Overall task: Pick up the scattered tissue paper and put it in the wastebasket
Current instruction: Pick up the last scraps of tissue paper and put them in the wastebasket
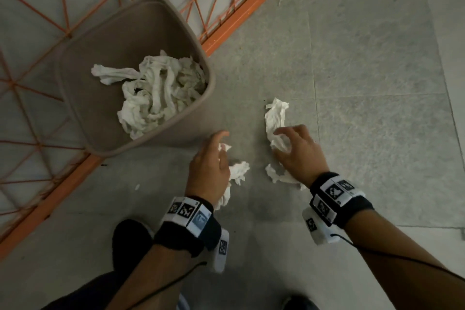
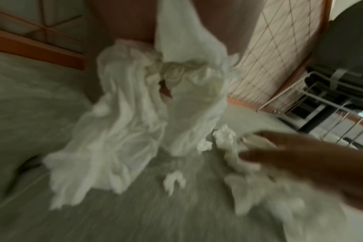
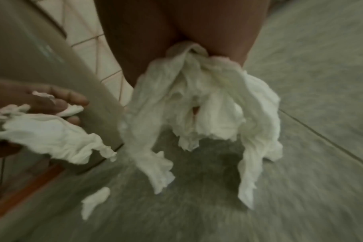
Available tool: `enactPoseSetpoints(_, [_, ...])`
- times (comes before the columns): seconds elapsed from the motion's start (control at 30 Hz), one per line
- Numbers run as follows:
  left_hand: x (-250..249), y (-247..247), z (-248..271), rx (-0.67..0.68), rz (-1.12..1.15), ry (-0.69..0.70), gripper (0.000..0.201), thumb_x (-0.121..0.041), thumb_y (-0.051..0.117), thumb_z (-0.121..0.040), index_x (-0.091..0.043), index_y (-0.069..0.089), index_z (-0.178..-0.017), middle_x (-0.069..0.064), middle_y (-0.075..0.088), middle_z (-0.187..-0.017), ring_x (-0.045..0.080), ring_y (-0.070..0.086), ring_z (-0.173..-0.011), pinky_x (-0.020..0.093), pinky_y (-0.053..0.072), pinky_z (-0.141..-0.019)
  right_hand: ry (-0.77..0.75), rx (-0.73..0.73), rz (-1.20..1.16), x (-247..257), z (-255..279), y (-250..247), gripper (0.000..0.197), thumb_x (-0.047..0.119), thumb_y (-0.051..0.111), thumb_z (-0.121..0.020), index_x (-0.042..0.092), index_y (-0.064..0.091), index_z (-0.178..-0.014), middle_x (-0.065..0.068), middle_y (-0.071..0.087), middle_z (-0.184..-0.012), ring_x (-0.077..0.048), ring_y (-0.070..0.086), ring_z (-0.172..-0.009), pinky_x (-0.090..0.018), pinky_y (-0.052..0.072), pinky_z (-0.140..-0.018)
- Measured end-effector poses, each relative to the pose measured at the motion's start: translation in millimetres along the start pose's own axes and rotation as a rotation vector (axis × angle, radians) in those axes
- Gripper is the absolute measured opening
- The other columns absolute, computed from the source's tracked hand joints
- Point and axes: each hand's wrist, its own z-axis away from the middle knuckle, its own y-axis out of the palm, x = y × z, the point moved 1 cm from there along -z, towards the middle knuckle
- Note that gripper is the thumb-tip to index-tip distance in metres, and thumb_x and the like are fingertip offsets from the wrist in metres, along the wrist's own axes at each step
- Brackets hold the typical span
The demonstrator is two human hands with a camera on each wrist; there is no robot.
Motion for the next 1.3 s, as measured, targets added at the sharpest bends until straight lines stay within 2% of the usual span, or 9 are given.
enactPoseSetpoints(0.17, [26.7,33.8,33.0,0.193,-0.093,-0.055,0.04,-0.018,0.061,-0.087,-0.029,0.054,-0.125,-0.002,0.051,-0.129,0.026,0.063,-0.103,0.041,0.053,-0.086,-0.137,0.128,0.287,8.0,-33.9,12.9,0.054,0.039,0.059,-0.089,0.035,0.04,-0.139,-0.001,0.027,-0.155,-0.036,0.059,-0.112,-0.047,0.053,-0.083])
enactPoseSetpoints(0.33, [31.2,52.3,53.0,0.34,-0.216,-0.042,0.035,-0.012,0.068,-0.08,-0.025,0.058,-0.111,0.0,0.054,-0.119,0.028,0.063,-0.093,0.034,0.05,-0.075,-0.156,0.023,0.181,-3.4,-30.2,11.6,0.025,0.018,0.062,-0.086,0.008,0.064,-0.108,-0.015,0.061,-0.107,-0.038,0.06,-0.091,-0.038,0.045,-0.069])
enactPoseSetpoints(0.5, [13.6,47.5,54.6,0.294,-0.018,-0.076,0.015,-0.012,0.063,-0.082,-0.02,0.056,-0.093,-0.004,0.054,-0.106,0.021,0.063,-0.085,0.034,0.054,-0.076,0.148,-0.111,-0.219,-8.8,-11.0,-3.3,0.017,0.024,0.057,-0.091,0.009,0.055,-0.082,-0.003,0.06,-0.073,-0.024,0.057,-0.068,-0.022,0.038,-0.055])
enactPoseSetpoints(0.67, [-15.4,48.0,38.9,0.202,0.077,-0.065,0.016,-0.001,0.063,-0.075,-0.016,0.057,-0.076,-0.006,0.052,-0.097,0.017,0.058,-0.074,0.022,0.045,-0.068,0.302,-0.136,-0.318,-23.2,9.6,-32.3,0.008,0.017,0.064,-0.081,0.023,0.06,-0.077,0.002,0.063,-0.071,-0.017,0.059,-0.067,-0.024,0.041,-0.055])
enactPoseSetpoints(0.8, [-29.9,53.5,22.5,0.197,0.11,-0.01,0.009,-0.012,0.054,-0.078,-0.015,0.061,-0.073,0.004,0.067,-0.066,0.024,0.061,-0.059,0.033,0.052,-0.058,0.41,-0.183,-0.479,-49.1,32.0,-40.1,0.007,0.017,0.062,-0.081,0.022,0.064,-0.077,-0.011,0.066,-0.088,-0.028,0.063,-0.078,-0.034,0.049,-0.069])
enactPoseSetpoints(0.93, [-58.0,48.8,18.6,0.135,0.158,-0.032,0.049,-0.043,0.041,-0.095,-0.012,0.056,-0.06,0.0,0.062,-0.051,0.016,0.062,-0.052,0.032,0.05,-0.054,0.528,-0.246,-0.869,-46.2,61.6,-39.5,0.018,-0.002,0.053,-0.078,0.006,0.065,-0.068,-0.008,0.063,-0.064,-0.025,0.058,-0.059,-0.036,0.051,-0.057])
enactPoseSetpoints(1.07, [-98.3,38.4,28.1,0.044,0.227,0.202,0.045,-0.034,0.03,-0.101,-0.011,0.06,-0.076,0.001,0.063,-0.066,0.014,0.058,-0.058,0.03,0.047,-0.055,0.552,-0.296,-1.104,-10.5,68.0,-49.5,0.025,-0.008,0.042,-0.073,0.008,0.057,-0.061,-0.005,0.049,-0.054,-0.021,0.043,-0.05,-0.025,0.036,-0.047])
enactPoseSetpoints(1.2, [-133.5,25.1,37.1,0.086,0.157,0.469,0.029,-0.038,0.039,-0.1,-0.019,0.06,-0.105,-0.003,0.057,-0.102,0.008,0.058,-0.077,0.021,0.049,-0.057,0.494,0.027,-1.422,42.7,56.3,-76.3,0.024,0.018,0.044,-0.084,0.013,0.053,-0.062,-0.006,0.046,-0.057,-0.019,0.045,-0.05,-0.025,0.039,-0.044])
enactPoseSetpoints(1.3, [-145.6,-0.2,25.1,-0.041,0.102,0.529,0.03,-0.041,0.045,-0.099,-0.017,0.063,-0.102,-0.001,0.058,-0.106,0.011,0.062,-0.086,0.027,0.051,-0.057,0.406,0.308,-1.504,81.1,41.8,-104.5,0.038,0.043,0.048,-0.089,0.013,0.053,-0.065,-0.007,0.045,-0.062,-0.02,0.046,-0.057,-0.029,0.041,-0.053])
